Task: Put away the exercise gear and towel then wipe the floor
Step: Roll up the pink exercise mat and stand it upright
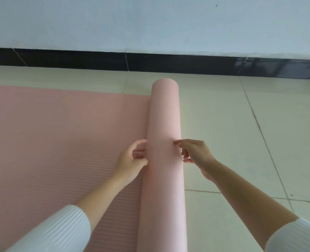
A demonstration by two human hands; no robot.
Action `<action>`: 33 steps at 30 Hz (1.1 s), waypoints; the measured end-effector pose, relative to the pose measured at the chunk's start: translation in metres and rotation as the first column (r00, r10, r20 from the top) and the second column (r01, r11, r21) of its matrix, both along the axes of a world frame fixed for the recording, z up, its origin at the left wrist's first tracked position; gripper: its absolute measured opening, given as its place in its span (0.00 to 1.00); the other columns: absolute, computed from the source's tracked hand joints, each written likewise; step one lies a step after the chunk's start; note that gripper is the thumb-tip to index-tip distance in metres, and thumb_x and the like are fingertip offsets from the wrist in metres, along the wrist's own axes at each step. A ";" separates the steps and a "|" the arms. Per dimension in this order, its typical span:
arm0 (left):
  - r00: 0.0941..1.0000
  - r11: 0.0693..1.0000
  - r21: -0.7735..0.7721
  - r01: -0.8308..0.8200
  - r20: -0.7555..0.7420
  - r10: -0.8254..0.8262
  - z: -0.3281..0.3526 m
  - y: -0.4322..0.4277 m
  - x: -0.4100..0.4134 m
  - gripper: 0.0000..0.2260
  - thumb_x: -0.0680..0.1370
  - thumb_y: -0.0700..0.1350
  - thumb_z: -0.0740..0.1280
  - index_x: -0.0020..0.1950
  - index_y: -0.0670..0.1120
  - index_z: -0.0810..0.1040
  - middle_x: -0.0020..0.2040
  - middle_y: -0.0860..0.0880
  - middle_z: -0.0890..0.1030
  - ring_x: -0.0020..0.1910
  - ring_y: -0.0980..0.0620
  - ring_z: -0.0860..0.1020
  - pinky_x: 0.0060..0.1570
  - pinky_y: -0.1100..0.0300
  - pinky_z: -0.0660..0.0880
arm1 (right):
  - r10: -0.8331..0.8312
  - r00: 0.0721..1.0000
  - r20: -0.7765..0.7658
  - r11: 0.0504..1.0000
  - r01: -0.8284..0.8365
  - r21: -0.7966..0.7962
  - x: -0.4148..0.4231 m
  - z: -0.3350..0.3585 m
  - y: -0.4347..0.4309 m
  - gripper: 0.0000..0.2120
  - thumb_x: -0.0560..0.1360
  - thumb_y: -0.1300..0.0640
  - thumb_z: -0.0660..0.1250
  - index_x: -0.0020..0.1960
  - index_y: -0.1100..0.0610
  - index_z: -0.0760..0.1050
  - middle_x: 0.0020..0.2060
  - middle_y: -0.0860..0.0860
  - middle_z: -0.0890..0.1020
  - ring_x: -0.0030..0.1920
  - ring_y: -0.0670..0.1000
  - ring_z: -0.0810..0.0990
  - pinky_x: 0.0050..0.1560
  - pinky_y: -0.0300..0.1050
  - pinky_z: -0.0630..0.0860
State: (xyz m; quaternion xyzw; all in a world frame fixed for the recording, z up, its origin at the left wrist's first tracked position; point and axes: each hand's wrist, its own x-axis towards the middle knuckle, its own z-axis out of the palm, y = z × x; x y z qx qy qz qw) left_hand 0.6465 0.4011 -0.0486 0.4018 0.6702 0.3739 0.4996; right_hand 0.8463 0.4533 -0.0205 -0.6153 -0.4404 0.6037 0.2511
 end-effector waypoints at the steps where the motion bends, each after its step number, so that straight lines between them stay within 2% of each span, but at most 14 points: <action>1: 1.000 0.999 0.040 -0.025 -0.015 0.026 0.001 -0.001 -0.006 0.23 0.68 0.33 0.68 0.54 0.57 0.79 0.50 0.53 0.82 0.45 0.57 0.80 0.44 0.64 0.76 | 0.055 0.998 0.044 0.997 -0.058 0.055 -0.009 0.001 -0.001 0.10 0.76 0.58 0.64 0.51 0.54 0.83 0.40 0.45 0.77 0.43 0.46 0.76 0.48 0.36 0.74; 4: 0.999 0.999 0.027 -0.037 0.022 0.037 0.004 -0.005 -0.020 0.18 0.64 0.46 0.72 0.54 0.56 0.80 0.52 0.54 0.81 0.49 0.56 0.80 0.47 0.66 0.74 | 0.142 0.982 0.124 0.972 -0.162 0.170 -0.039 -0.005 0.000 0.09 0.75 0.52 0.65 0.51 0.45 0.83 0.54 0.44 0.71 0.63 0.46 0.69 0.62 0.39 0.65; 6: 0.998 0.999 -0.036 0.008 0.055 -0.006 0.002 -0.007 -0.031 0.21 0.66 0.50 0.75 0.58 0.57 0.78 0.55 0.54 0.80 0.52 0.57 0.79 0.46 0.66 0.73 | 0.160 0.977 0.141 0.957 -0.189 0.221 -0.059 -0.006 -0.001 0.09 0.75 0.52 0.65 0.51 0.45 0.83 0.56 0.45 0.70 0.65 0.47 0.65 0.64 0.42 0.63; 12: 0.995 0.983 -0.153 0.101 0.009 -0.101 0.002 -0.015 -0.069 0.34 0.63 0.62 0.75 0.67 0.58 0.71 0.61 0.59 0.75 0.59 0.61 0.75 0.49 0.64 0.71 | 0.085 0.988 -0.128 0.976 -0.057 0.211 -0.092 0.008 0.003 0.12 0.72 0.51 0.63 0.48 0.53 0.84 0.47 0.48 0.85 0.54 0.46 0.79 0.53 0.42 0.73; 15: 0.993 0.979 -0.170 0.115 0.012 -0.115 0.004 -0.021 -0.086 0.28 0.67 0.56 0.75 0.65 0.59 0.72 0.59 0.59 0.78 0.57 0.61 0.77 0.52 0.62 0.74 | 0.059 0.957 -0.283 0.993 -0.028 0.112 -0.109 0.011 0.007 0.13 0.71 0.53 0.63 0.49 0.58 0.82 0.45 0.55 0.85 0.50 0.52 0.82 0.57 0.50 0.77; 18: 0.999 0.994 -0.110 -0.026 -0.027 0.023 0.003 -0.028 -0.105 0.34 0.65 0.51 0.73 0.69 0.63 0.67 0.60 0.59 0.74 0.57 0.61 0.75 0.52 0.64 0.73 | -0.052 0.899 -0.435 0.999 0.043 -0.030 -0.130 0.012 0.012 0.15 0.68 0.57 0.65 0.51 0.63 0.80 0.41 0.59 0.81 0.43 0.56 0.82 0.55 0.55 0.79; 20: 0.994 0.995 -0.034 -0.093 -0.056 0.091 0.005 -0.033 -0.115 0.30 0.70 0.42 0.71 0.68 0.63 0.70 0.58 0.60 0.74 0.53 0.68 0.75 0.46 0.73 0.71 | -0.087 0.957 -0.276 0.994 0.101 0.037 -0.141 0.008 0.017 0.10 0.70 0.64 0.63 0.49 0.63 0.79 0.40 0.58 0.80 0.39 0.55 0.80 0.47 0.53 0.81; 22: 0.986 0.991 0.021 -0.131 -0.104 0.132 0.005 -0.037 -0.124 0.26 0.72 0.34 0.66 0.64 0.60 0.76 0.56 0.55 0.77 0.45 0.73 0.76 0.39 0.78 0.70 | -0.063 0.988 0.138 0.977 0.033 0.212 -0.148 -0.001 0.019 0.11 0.72 0.66 0.59 0.46 0.59 0.79 0.39 0.53 0.80 0.37 0.53 0.78 0.40 0.46 0.78; 23: 0.978 0.989 0.043 -0.142 -0.148 0.147 0.002 -0.038 -0.130 0.26 0.72 0.32 0.64 0.60 0.59 0.79 0.55 0.52 0.78 0.43 0.71 0.76 0.38 0.79 0.69 | -0.041 0.951 0.307 0.962 -0.046 0.271 -0.152 -0.004 0.018 0.11 0.73 0.64 0.59 0.46 0.57 0.80 0.40 0.51 0.81 0.38 0.52 0.77 0.40 0.45 0.76; 25: 0.958 0.980 0.070 -0.184 -0.212 0.195 -0.003 -0.039 -0.143 0.27 0.71 0.30 0.63 0.51 0.64 0.81 0.52 0.50 0.80 0.41 0.62 0.76 0.38 0.72 0.70 | 0.035 0.882 0.471 0.927 -0.205 0.315 -0.161 -0.011 0.012 0.12 0.72 0.60 0.60 0.47 0.52 0.82 0.44 0.47 0.80 0.45 0.50 0.76 0.49 0.47 0.72; 27: 0.941 0.970 0.059 -0.236 -0.234 0.243 -0.006 -0.039 -0.156 0.23 0.73 0.35 0.65 0.48 0.65 0.81 0.48 0.54 0.82 0.43 0.60 0.76 0.42 0.67 0.70 | 0.106 0.850 0.516 0.875 -0.327 0.358 -0.173 -0.014 0.005 0.13 0.73 0.57 0.61 0.49 0.46 0.82 0.47 0.43 0.76 0.52 0.45 0.71 0.53 0.46 0.61; 29: 0.938 0.967 0.052 -0.250 -0.236 0.255 -0.001 -0.039 -0.163 0.12 0.75 0.45 0.69 0.56 0.57 0.82 0.53 0.57 0.82 0.51 0.63 0.77 0.50 0.68 0.68 | 0.157 0.853 0.497 0.834 -0.385 0.397 -0.186 -0.009 0.002 0.14 0.74 0.56 0.60 0.50 0.43 0.81 0.50 0.42 0.74 0.54 0.42 0.65 0.54 0.44 0.55; 31: 0.940 0.982 0.050 -0.183 -0.282 0.190 0.001 -0.038 -0.169 0.22 0.73 0.56 0.69 0.66 0.52 0.76 0.60 0.57 0.76 0.61 0.60 0.73 0.56 0.67 0.66 | 0.226 0.857 0.462 0.817 -0.425 0.389 -0.200 -0.003 0.003 0.14 0.75 0.54 0.60 0.52 0.40 0.80 0.52 0.42 0.71 0.56 0.42 0.62 0.56 0.43 0.53; 33: 0.917 0.997 0.003 -0.072 -0.393 0.068 0.004 -0.037 -0.175 0.35 0.67 0.64 0.69 0.72 0.58 0.67 0.64 0.56 0.69 0.66 0.57 0.64 0.65 0.59 0.64 | 0.337 0.868 0.365 0.824 -0.459 0.331 -0.215 -0.001 0.004 0.14 0.76 0.52 0.60 0.54 0.40 0.80 0.55 0.43 0.69 0.59 0.44 0.61 0.61 0.44 0.54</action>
